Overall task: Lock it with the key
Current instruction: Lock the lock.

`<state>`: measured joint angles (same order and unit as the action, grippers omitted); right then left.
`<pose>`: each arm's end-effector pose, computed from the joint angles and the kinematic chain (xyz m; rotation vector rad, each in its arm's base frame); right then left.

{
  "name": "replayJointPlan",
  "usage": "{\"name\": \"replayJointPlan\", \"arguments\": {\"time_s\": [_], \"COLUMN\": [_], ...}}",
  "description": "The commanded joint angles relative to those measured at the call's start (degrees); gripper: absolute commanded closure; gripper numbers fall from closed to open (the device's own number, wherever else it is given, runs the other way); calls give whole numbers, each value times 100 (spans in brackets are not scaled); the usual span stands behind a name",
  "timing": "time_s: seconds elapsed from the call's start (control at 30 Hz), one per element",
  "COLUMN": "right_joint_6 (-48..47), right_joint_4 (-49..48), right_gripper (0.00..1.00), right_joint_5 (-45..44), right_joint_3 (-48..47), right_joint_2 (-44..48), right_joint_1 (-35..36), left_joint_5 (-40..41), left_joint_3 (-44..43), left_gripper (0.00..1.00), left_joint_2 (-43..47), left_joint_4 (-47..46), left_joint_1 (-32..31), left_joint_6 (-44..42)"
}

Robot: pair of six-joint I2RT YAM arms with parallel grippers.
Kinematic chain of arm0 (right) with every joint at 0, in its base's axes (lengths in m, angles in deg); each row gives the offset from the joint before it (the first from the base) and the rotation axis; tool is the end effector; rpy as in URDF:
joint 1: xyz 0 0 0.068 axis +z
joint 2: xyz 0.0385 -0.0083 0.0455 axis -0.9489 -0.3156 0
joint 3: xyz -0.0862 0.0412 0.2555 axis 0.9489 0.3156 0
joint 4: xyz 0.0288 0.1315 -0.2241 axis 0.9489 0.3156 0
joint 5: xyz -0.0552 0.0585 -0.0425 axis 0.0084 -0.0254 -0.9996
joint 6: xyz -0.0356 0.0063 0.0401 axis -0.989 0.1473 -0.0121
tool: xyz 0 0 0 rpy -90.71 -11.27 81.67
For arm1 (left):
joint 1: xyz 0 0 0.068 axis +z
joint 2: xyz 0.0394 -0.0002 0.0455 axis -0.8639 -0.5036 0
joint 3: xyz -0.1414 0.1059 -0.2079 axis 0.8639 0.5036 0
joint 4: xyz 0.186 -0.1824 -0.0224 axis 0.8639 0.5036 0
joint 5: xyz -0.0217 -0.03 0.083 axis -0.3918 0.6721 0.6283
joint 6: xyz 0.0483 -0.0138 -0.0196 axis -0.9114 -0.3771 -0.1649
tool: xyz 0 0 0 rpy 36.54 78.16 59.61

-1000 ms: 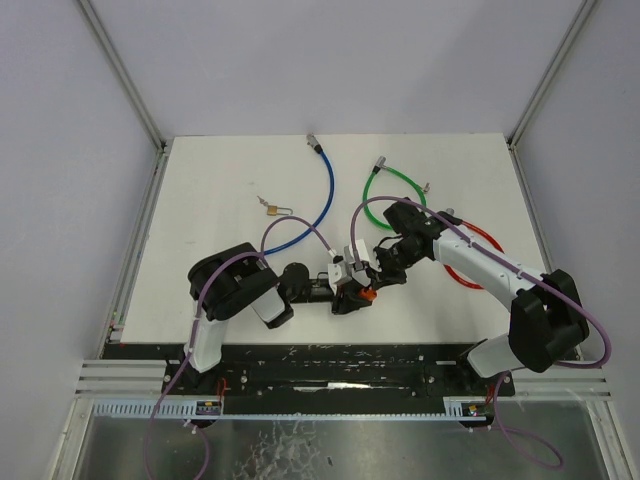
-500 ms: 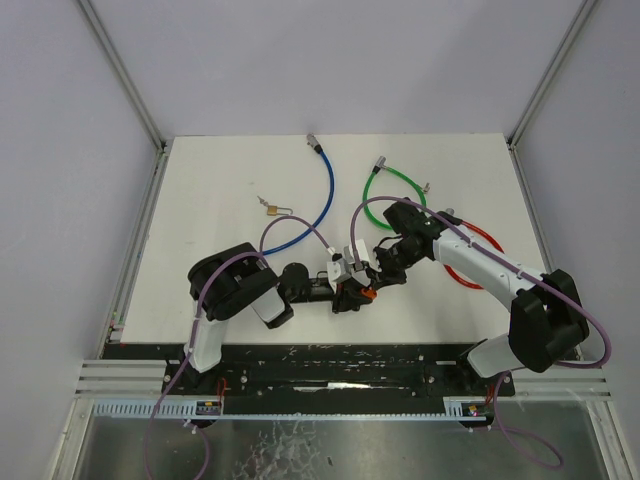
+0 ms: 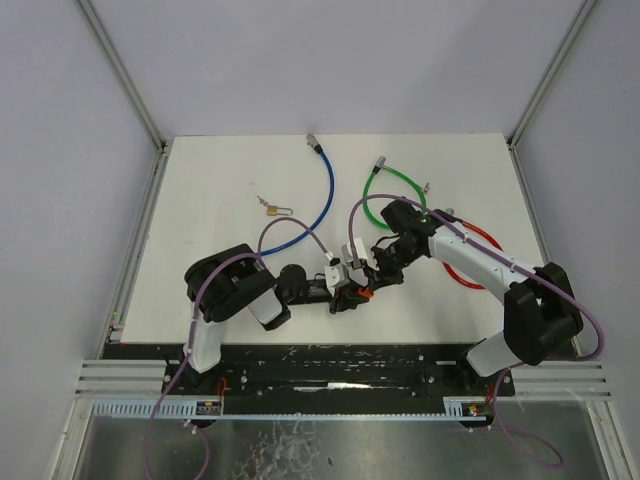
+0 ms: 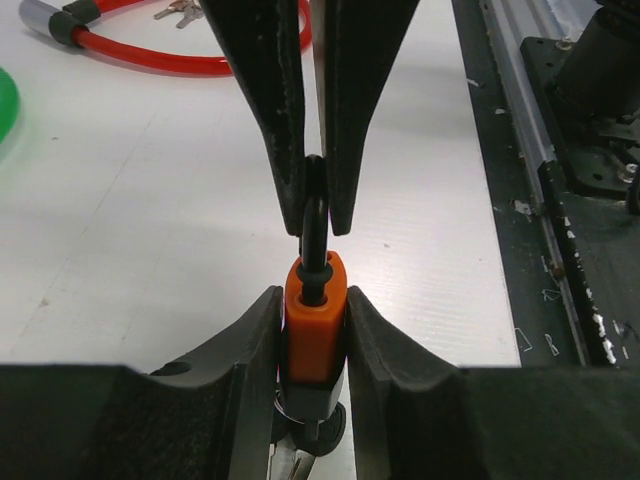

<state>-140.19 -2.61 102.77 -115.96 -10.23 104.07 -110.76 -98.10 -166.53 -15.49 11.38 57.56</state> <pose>0.2254 0.1705 0.2307 -1.9777 1.5867 0.7644 0.1883 -0.2409 0.1083 1.1065 1.3103 -1.0994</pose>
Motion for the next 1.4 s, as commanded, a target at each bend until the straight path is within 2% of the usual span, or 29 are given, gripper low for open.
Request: {"name": "replayJointPlan", "arguments": {"time_s": [0.0, 0.3, 0.4, 0.57, 0.7, 0.77, 0.87, 0.93, 1.17, 1.37], "right_joint_6": [75, 217, 612, 1825, 2028, 1941, 1834, 1855, 1630, 633], "right_joint_4": [91, 149, -73, -669, -895, -833, -675, -772, -584, -124], "right_gripper": [96, 100, 100, 100, 99, 96, 74, 64, 62, 56], "right_joint_5": [444, 525, 531, 81, 4, -24, -55, -128, -76, 147], "right_joint_3": [-123, -166, -143, -184, -67, -131, -232, -172, -217, -41], "right_joint_2": [-176, -161, -320, -431, -420, -433, -251, 56, 488, 746], "right_joint_1": [67, 71, 67, 75, 75, 75, 75, 69, -130, -355], "left_joint_5": [417, 741, 781, 970, 896, 790, 620, 493, 154, 89], "left_joint_3": [90, 210, 198, 213, 210, 223, 256, 262, 216, 190], "left_gripper": [100, 100, 100, 100, 100, 100, 100, 100, 100, 100], "left_joint_2": [202, 202, 199, 220, 182, 143, 108, 103, 189, 167], "left_joint_4": [-343, -316, -313, -257, -308, -351, -352, -316, -60, -84], "left_joint_1": [-22, -28, -27, -27, -25, -26, -28, -25, 32, 82], "left_joint_6": [-647, -777, -743, -740, -730, -749, -804, -840, -834, -703]}}
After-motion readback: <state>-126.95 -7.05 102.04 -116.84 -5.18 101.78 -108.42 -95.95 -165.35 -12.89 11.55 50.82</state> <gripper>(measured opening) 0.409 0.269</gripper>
